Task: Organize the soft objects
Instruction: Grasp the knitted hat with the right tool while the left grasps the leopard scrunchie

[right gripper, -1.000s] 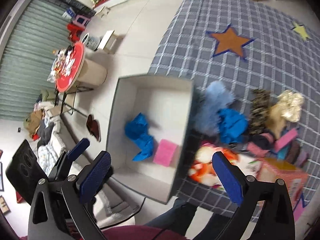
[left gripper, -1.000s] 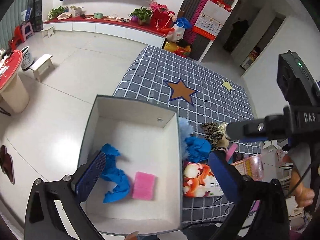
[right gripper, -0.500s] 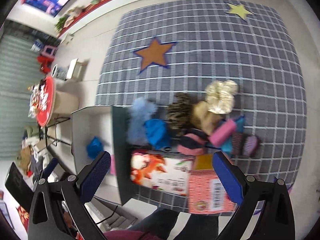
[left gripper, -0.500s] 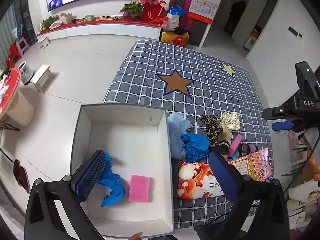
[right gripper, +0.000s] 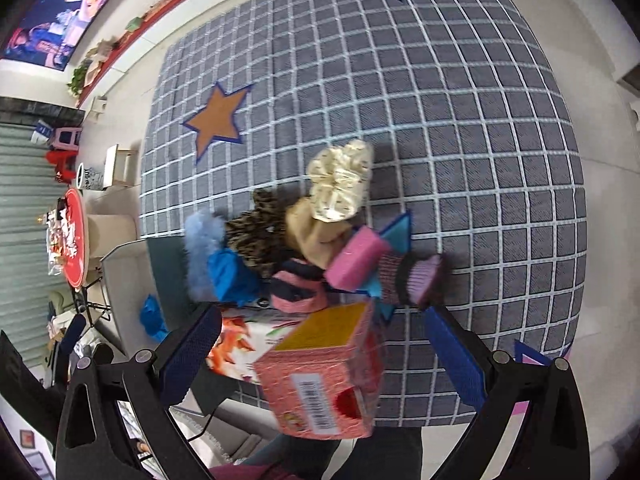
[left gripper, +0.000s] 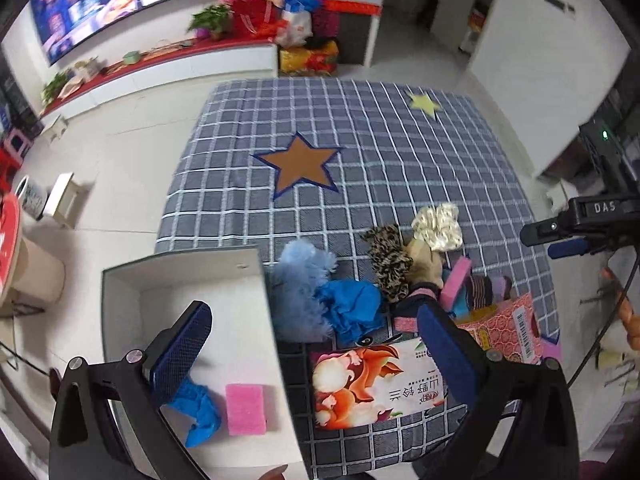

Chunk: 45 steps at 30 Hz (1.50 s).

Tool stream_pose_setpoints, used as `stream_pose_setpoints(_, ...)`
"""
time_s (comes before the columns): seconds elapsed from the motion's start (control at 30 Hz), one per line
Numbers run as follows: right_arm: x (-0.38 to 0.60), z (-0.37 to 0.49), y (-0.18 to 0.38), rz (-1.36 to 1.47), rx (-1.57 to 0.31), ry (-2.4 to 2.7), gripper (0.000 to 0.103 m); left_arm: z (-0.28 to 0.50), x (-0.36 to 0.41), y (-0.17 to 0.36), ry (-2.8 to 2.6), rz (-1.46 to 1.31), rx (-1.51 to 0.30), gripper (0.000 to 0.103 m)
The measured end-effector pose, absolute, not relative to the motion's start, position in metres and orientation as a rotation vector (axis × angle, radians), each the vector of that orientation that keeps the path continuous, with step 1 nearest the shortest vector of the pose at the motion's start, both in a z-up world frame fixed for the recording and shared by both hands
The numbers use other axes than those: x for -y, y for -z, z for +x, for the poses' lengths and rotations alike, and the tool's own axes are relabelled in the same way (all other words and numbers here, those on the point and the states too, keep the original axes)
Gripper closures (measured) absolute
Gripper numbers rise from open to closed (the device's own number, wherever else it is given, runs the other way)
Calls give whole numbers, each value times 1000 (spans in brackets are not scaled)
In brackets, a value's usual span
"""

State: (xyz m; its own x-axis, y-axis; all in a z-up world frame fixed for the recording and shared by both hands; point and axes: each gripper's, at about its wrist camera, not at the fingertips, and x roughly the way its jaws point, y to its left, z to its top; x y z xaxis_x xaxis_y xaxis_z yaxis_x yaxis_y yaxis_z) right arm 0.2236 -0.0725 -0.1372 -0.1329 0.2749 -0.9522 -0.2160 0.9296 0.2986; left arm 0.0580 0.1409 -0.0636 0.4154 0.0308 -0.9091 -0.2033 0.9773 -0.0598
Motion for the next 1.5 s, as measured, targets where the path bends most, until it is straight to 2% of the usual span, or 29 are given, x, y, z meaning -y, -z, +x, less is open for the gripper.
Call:
stream_pose_setpoints(0.23, 79, 242, 170, 35, -1717, -390, 1, 105, -118, 89, -86, -107, -1220, 0)
stream_pose_setpoints(0.57, 95, 265, 217, 25, -1777, -328, 1, 174, -94, 168, -22, -177, -1442, 0)
stream_pose_setpoints(0.9, 128, 243, 274, 67, -1883, -317, 1, 204, -82, 226, 15, -144, -1612, 1)
stream_pose_setpoints(1.1, 125, 236, 304, -33, -1863, -297, 0, 209, -75, 249, 25, -112, -1687, 1)
stream_pose_setpoints(1.27, 119, 229, 305, -100, -1849, -291, 0, 211, -70, 260, 21, -87, -1712, 2)
stream_pose_setpoints(1.33, 106, 223, 308, -202, -1874, -316, 0, 211, -69, 264, 21, -92, -1721, 10)
stream_pose_setpoints(1.37, 103, 221, 308, -236, -1876, -327, 0, 213, -67, 265, 20, -94, -1721, 18)
stream_pose_setpoints(1.4, 103, 219, 308, -243, -1872, -337, 0, 215, -65, 265, 25, -100, -1717, 31)
stream_pose_setpoints(1.43, 107, 218, 306, -206, -1873, -343, 0, 215, -63, 264, 37, -112, -1714, 38)
stream_pose_setpoints(1.47, 115, 218, 304, -123, -1875, -338, 0, 218, -60, 264, 48, -122, -1712, 49)
stream_pose_setpoints(1.5, 124, 216, 301, -54, -1871, -323, 11, 218, -57, 262, 58, -126, -1705, 60)
